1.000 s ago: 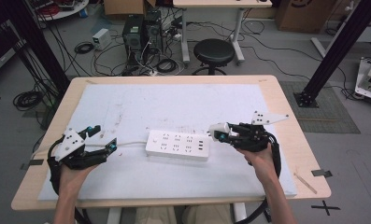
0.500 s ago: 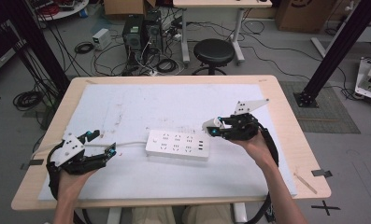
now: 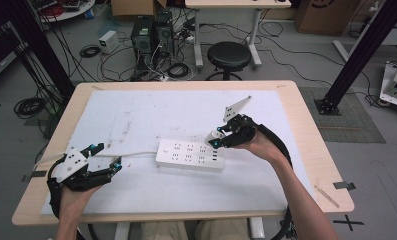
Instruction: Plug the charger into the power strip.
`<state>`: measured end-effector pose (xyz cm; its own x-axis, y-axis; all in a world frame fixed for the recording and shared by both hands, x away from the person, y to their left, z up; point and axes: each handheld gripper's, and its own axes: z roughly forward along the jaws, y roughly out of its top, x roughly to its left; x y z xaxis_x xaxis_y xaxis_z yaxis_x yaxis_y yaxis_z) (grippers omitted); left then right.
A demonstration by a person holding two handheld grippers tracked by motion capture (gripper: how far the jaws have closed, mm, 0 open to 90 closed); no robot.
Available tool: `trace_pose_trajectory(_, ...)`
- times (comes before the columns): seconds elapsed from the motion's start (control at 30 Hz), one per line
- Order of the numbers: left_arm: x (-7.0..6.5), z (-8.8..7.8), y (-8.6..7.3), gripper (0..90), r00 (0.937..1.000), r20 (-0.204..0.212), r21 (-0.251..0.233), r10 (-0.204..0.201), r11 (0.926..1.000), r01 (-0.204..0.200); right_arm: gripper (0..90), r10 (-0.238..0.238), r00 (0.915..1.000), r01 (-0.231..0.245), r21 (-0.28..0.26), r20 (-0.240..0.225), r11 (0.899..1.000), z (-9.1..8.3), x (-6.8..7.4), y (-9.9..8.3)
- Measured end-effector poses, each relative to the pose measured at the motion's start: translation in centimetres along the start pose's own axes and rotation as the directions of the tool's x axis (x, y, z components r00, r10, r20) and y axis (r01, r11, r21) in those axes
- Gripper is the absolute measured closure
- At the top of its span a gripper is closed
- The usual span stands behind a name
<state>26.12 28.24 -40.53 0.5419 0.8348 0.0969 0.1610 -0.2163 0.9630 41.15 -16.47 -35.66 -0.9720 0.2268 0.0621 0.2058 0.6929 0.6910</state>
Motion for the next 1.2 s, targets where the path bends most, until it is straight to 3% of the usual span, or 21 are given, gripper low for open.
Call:
trace_pose_trajectory(0.17,0.0,-0.1,-0.2,24.9,0.9999,-0.011,0.006,-0.004,1.0,0.004,63.2,-0.015,0.9997,0.015,0.018,-0.018,1.0,0.8,-0.1,0.4)
trace_pose_trajectory(0.23,0.1,-0.2,-0.3,24.9,0.9999,-0.016,0.005,-0.004,1.0,0.004,63.2,-0.047,0.9987,0.048,0.063,-0.022,0.997,1.9,-0.1,0.9)
trace_pose_trajectory(0.63,0.2,-0.6,-1.1,25.0,0.9997,-0.021,0.022,-0.009,0.9997,0.009,63.2,-0.045,0.9983,0.049,0.117,-0.036,0.992,3.5,-0.5,1.0)
trace_pose_trajectory(0.97,0.1,-0.8,-1.6,25.0,0.9996,-0.024,0.022,-0.018,0.9996,0.018,63.2,-0.11,0.9938,0.111,0.231,-0.015,0.967,4.6,-0.1,2.5)
trace_pose_trajectory(1.2,0.1,-0.9,-1.7,25.0,0.9995,-0.024,0.024,-0.019,0.9995,0.02,63.2,-0.132,0.9913,0.129,0.263,-0.008,0.956,4.9,0.0,2.8)
